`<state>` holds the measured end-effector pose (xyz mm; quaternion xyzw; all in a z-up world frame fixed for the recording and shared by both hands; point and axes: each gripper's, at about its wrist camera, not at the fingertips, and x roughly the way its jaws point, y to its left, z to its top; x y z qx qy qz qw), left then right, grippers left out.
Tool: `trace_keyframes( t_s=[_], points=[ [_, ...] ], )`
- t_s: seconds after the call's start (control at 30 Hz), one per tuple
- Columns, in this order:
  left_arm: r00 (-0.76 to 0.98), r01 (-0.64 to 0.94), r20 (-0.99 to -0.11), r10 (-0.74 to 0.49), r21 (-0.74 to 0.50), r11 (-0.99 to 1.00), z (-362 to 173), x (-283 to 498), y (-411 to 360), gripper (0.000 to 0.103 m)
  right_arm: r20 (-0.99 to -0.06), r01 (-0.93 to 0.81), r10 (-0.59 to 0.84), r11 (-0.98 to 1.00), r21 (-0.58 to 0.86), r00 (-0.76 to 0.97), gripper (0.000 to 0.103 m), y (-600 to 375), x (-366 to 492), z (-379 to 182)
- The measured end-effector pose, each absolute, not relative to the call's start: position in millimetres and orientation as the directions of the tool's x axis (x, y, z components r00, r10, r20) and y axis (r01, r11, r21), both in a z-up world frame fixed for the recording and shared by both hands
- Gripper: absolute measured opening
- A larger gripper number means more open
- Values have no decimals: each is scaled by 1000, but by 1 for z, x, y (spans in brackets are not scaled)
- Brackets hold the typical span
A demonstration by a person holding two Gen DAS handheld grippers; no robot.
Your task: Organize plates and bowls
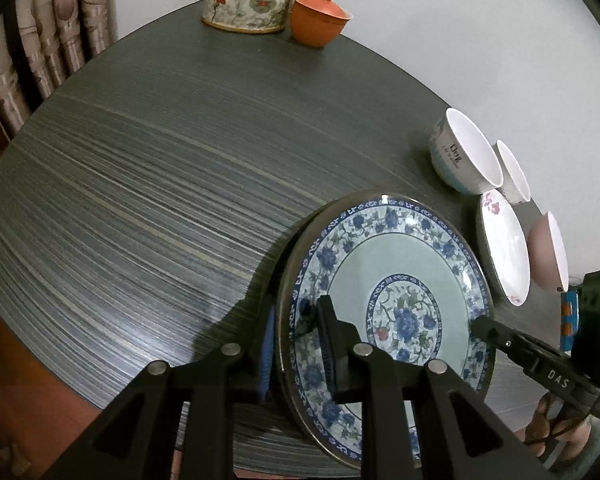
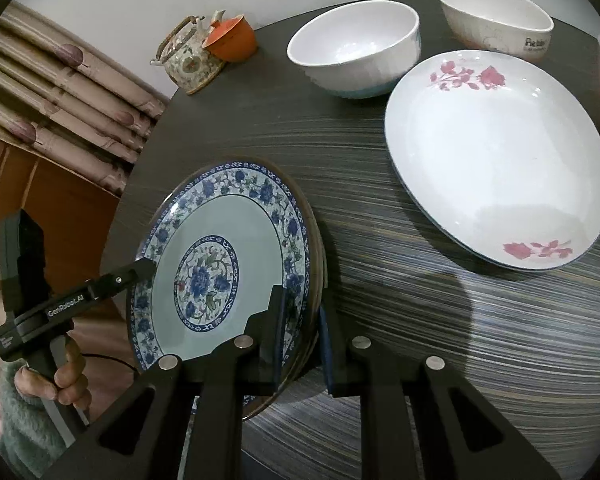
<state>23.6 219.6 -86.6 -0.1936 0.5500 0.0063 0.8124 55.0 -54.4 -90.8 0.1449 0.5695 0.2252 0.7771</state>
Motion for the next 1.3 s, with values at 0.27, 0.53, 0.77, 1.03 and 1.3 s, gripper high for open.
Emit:
trace_keyframes(
  t_s=[0.27,0.53,0.77,1.03,1.3],
  points=[
    [415,-186,-896,-157,-252,950,-89,25,207,23,-843,-226,465,882,414,271,20,-44,51,-88],
    [433,-172,-895,-105,-197,965,-90,27,200,24,-873,-266,395,908,323,288,28,-27,49,-86],
    [444,-148,-894,-58,-137,979,-90,26,192,33,-886,-256,378,915,312,269,29,-21,50,-93],
    [481,-123,-874,64,5,992,-87,26,175,42,-890,-246,373,918,312,262,31,-17,51,-97],
    [515,-132,-850,109,47,990,-81,23,174,45,-885,-255,379,915,313,273,34,-12,47,-96]
  ],
)
